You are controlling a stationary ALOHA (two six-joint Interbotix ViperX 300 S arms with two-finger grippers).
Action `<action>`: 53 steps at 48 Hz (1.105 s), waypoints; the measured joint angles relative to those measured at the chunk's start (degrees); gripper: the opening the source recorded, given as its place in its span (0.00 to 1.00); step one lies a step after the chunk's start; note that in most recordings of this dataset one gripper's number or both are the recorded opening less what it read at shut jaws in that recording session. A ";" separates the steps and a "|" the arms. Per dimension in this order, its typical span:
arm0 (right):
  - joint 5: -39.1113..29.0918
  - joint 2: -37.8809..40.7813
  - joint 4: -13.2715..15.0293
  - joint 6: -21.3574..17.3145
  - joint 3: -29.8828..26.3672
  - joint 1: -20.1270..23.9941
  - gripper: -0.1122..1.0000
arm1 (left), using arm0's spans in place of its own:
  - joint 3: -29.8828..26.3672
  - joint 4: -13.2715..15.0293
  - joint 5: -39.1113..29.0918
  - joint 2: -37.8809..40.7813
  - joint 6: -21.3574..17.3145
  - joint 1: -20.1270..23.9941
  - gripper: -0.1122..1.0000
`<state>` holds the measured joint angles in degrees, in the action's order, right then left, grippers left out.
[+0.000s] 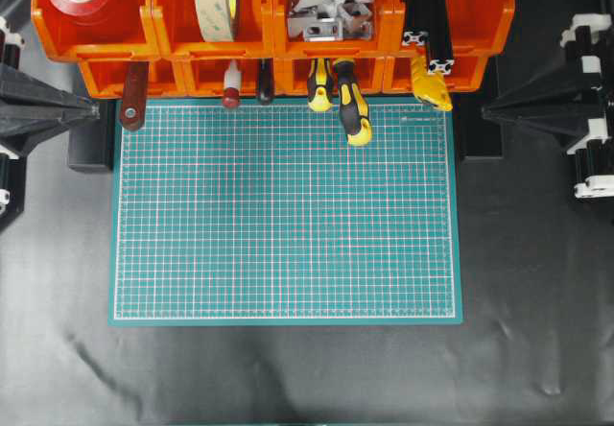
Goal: Pick cutter from container rack with right arm.
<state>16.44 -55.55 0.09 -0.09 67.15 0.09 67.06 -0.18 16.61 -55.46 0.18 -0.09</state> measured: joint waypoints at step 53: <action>-52.12 17.58 13.27 -5.71 -35.60 13.62 0.10 | -6.50 -1.49 -17.05 -3.52 4.04 -0.35 0.10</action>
<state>-35.68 -37.97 13.36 -5.80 31.55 13.71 60.56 -1.67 -0.44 -58.97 4.22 -0.44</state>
